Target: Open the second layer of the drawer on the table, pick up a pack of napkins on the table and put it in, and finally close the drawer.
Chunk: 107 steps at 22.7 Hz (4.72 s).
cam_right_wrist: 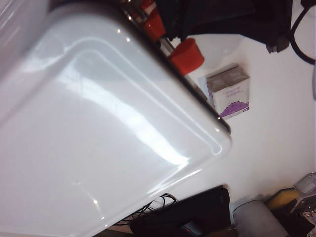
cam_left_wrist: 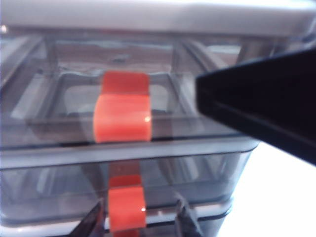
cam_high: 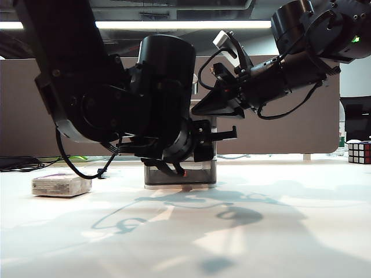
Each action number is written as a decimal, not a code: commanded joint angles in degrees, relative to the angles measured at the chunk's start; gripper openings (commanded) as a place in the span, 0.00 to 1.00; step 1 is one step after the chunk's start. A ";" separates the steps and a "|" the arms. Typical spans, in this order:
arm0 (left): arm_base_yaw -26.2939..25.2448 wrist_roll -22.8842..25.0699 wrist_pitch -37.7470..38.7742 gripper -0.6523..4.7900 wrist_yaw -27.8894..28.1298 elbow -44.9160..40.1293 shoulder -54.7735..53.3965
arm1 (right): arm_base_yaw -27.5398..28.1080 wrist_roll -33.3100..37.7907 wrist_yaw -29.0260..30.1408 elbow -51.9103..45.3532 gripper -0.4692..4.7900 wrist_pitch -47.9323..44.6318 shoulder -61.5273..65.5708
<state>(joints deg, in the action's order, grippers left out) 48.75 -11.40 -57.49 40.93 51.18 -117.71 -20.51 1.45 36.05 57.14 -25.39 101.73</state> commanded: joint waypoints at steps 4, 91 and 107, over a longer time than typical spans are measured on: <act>-0.44 0.04 -0.68 0.33 -0.24 0.13 0.00 | -0.04 0.00 0.13 0.35 0.08 -0.57 -0.22; -2.10 0.50 -3.85 0.11 -4.50 -0.07 -0.17 | 0.07 -1.70 -0.31 5.40 0.08 -2.51 5.05; 5.53 -6.64 -4.74 0.11 0.59 -15.43 10.03 | -0.02 -1.46 -0.50 7.21 0.08 -1.81 5.55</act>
<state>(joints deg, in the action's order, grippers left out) 53.28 -17.65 -61.89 40.05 36.71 -108.84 -20.51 -0.01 36.05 63.72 -25.98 107.50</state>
